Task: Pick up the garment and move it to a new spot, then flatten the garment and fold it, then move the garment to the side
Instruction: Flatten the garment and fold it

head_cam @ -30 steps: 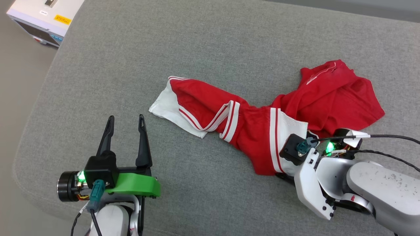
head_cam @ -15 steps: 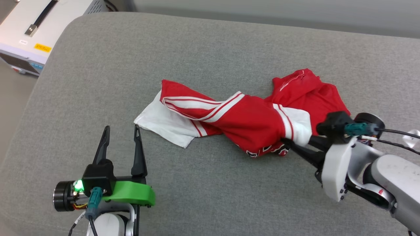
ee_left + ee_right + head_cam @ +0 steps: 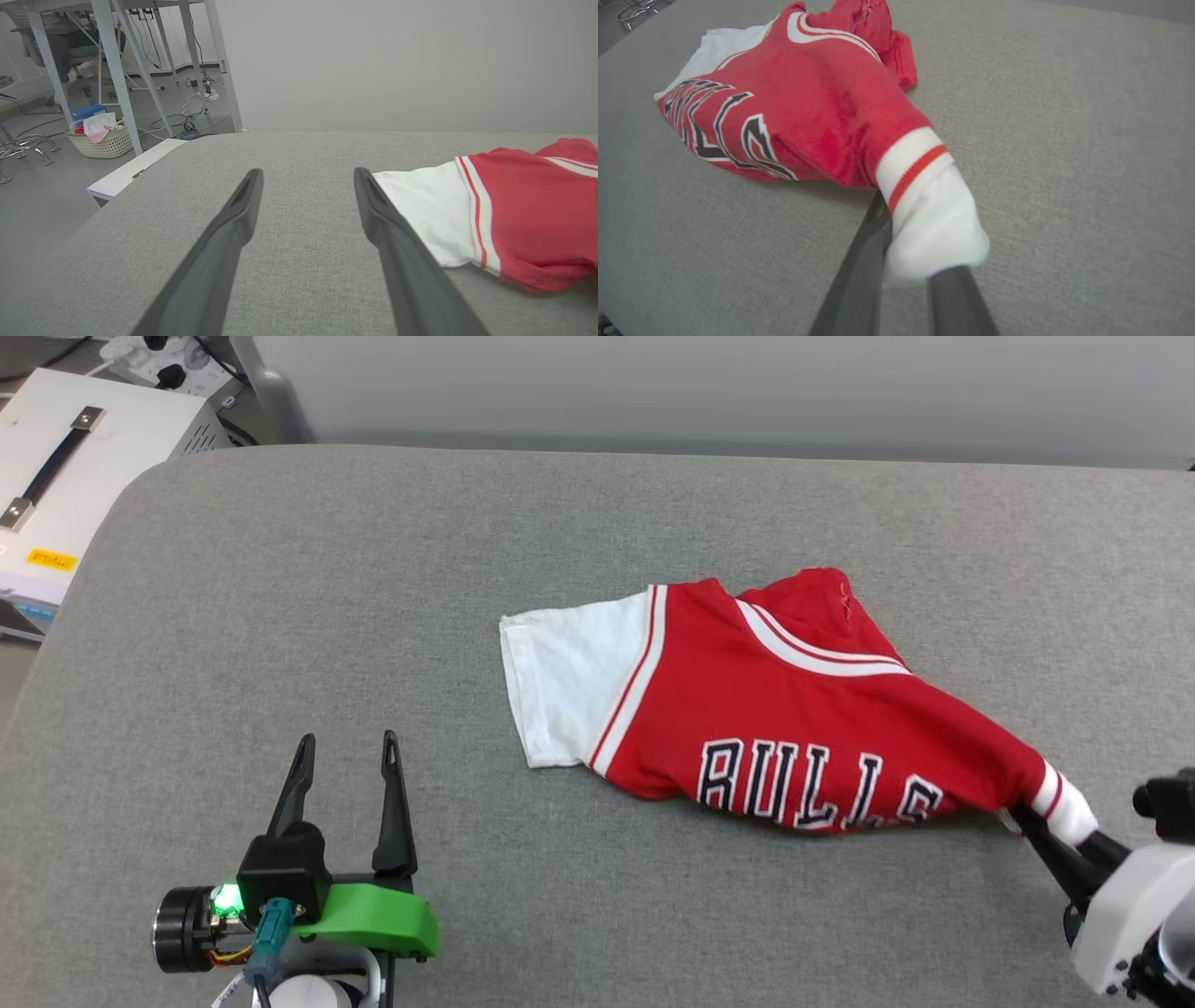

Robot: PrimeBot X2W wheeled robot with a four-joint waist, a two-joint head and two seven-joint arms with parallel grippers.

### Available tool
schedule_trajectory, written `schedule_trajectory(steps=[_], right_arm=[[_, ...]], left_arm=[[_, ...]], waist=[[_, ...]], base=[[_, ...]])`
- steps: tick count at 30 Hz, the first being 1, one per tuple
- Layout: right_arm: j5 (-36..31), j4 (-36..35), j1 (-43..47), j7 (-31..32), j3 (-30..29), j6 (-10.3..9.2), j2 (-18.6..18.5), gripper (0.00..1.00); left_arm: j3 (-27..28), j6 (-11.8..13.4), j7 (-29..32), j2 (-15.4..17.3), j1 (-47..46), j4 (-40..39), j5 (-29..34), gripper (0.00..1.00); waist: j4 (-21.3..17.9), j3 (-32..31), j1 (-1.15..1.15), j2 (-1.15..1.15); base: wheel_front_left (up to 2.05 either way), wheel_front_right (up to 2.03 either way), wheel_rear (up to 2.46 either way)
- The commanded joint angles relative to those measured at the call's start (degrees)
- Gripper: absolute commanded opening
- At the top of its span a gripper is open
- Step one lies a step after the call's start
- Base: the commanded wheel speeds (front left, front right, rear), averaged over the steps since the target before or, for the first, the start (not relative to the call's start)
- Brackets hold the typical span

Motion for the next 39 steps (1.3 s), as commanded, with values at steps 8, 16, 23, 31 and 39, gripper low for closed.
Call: schedule_trajectory(steps=[8,16,23,31,39], right_arm=[[-0.65,4.51,11.35,2.21,-5.42,-0.03,3.94,0.00],[-4.38,4.08,13.49,-0.92,-9.77,-0.03,7.91,1.00],[-14.71,0.61,13.00,-9.23,-21.39,-0.03,12.94,1.00],[-30.24,-11.46,14.92,-12.20,-36.12,-0.03,24.89,1.00],[-37.42,-21.95,15.43,-14.24,-37.51,-0.03,34.51,1.00]], left_arm=[[0.17,-0.69,-0.33,-0.34,1.13,0.74,0.28,1.00],[0.65,-1.09,-0.33,-0.35,1.93,1.23,0.57,1.00],[0.98,-1.46,-0.33,0.14,2.02,1.04,1.10,1.00],[0.93,-2.61,-0.33,1.62,-0.32,0.51,1.56,1.00],[-0.16,-7.20,-0.33,5.36,-9.52,1.61,1.21,1.00]], waist=[[-0.55,-0.83,0.00,0.00],[-1.66,-2.39,0.00,0.00],[-2.57,-3.70,0.00,0.00],[-3.12,-4.06,0.00,0.00],[-3.28,-3.02,0.00,0.00]], base=[[0.00,0.00,0.00],[0.00,0.00,0.00],[0.00,0.00,0.00],[0.00,0.00,0.00],[0.00,0.00,0.00]])
